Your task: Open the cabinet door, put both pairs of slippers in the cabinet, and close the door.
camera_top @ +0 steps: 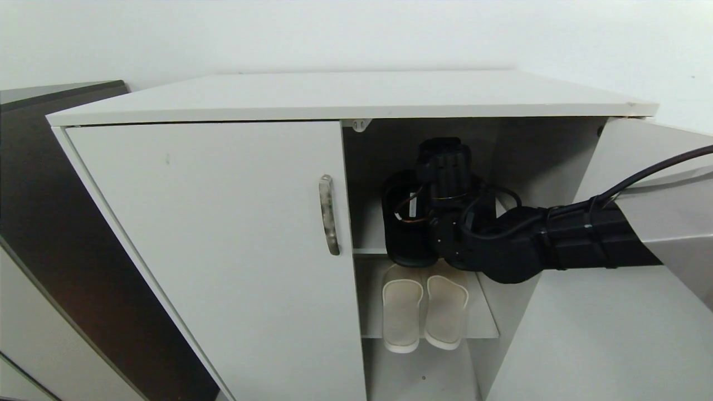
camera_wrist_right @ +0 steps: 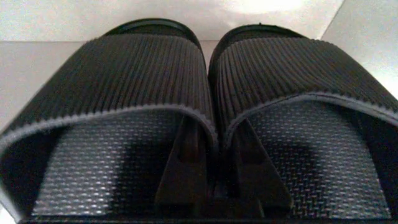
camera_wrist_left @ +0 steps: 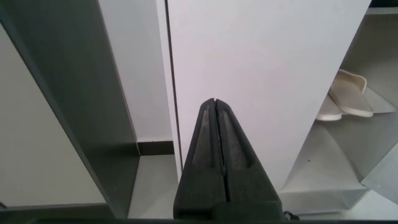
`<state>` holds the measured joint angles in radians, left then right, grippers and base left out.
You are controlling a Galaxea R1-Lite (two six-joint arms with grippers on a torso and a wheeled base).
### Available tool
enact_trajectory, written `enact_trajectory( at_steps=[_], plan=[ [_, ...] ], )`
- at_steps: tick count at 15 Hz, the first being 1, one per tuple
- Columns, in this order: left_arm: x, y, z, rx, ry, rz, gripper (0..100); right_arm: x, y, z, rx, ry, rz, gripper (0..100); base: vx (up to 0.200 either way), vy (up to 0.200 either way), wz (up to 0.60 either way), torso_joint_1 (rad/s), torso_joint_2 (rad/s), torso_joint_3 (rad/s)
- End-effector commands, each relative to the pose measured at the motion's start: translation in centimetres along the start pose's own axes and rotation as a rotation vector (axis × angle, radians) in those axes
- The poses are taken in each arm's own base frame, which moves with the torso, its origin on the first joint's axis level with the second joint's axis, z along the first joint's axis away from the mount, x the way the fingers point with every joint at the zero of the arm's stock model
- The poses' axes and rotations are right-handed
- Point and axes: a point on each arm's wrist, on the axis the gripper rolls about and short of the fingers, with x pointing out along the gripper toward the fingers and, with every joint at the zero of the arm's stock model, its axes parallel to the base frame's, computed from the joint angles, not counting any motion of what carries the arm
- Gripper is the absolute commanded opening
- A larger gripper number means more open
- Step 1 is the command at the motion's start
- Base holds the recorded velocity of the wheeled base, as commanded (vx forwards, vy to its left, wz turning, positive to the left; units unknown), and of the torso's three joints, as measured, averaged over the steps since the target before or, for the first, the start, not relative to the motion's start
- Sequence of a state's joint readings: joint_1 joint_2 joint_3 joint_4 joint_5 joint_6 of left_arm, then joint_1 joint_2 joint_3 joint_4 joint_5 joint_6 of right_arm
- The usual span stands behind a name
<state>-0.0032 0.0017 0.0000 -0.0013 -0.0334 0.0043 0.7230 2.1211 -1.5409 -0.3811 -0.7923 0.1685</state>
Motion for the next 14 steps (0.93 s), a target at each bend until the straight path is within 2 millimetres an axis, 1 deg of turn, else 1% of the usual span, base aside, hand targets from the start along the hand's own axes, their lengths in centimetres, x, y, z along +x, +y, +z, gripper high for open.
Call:
enact_trajectory(
  at_steps=[1,5,10,11,14],
  plan=[
    [0.0,0.0,0.0,0.0,0.0,0.0,0,1.08,0.1,-0.54,-0.006,0.007,-0.015,0,0.0,0.0,0.0,0.0,0.0,0.0],
    [0.0,0.0,0.0,-0.001,0.0,0.0,0,1.79,0.1,-0.67,-0.009,0.013,-0.025,0,0.0,0.0,0.0,0.0,0.0,0.0],
    [0.0,0.0,0.0,-0.001,0.0,0.0,0,1.88,0.02,-0.68,-0.01,0.016,-0.017,0,0.0,0.0,0.0,0.0,0.0,0.0],
    [0.0,0.0,0.0,0.0,0.0,0.0,0,1.88,0.02,-0.68,-0.01,0.016,-0.017,100,0.0,0.0,0.0,0.0,0.0,0.0],
    [0.0,0.0,0.0,-0.001,0.0,0.0,0,1.86,-0.02,-0.78,-0.012,0.019,-0.018,100,0.0,0.0,0.0,0.0,0.0,0.0]
  ],
)
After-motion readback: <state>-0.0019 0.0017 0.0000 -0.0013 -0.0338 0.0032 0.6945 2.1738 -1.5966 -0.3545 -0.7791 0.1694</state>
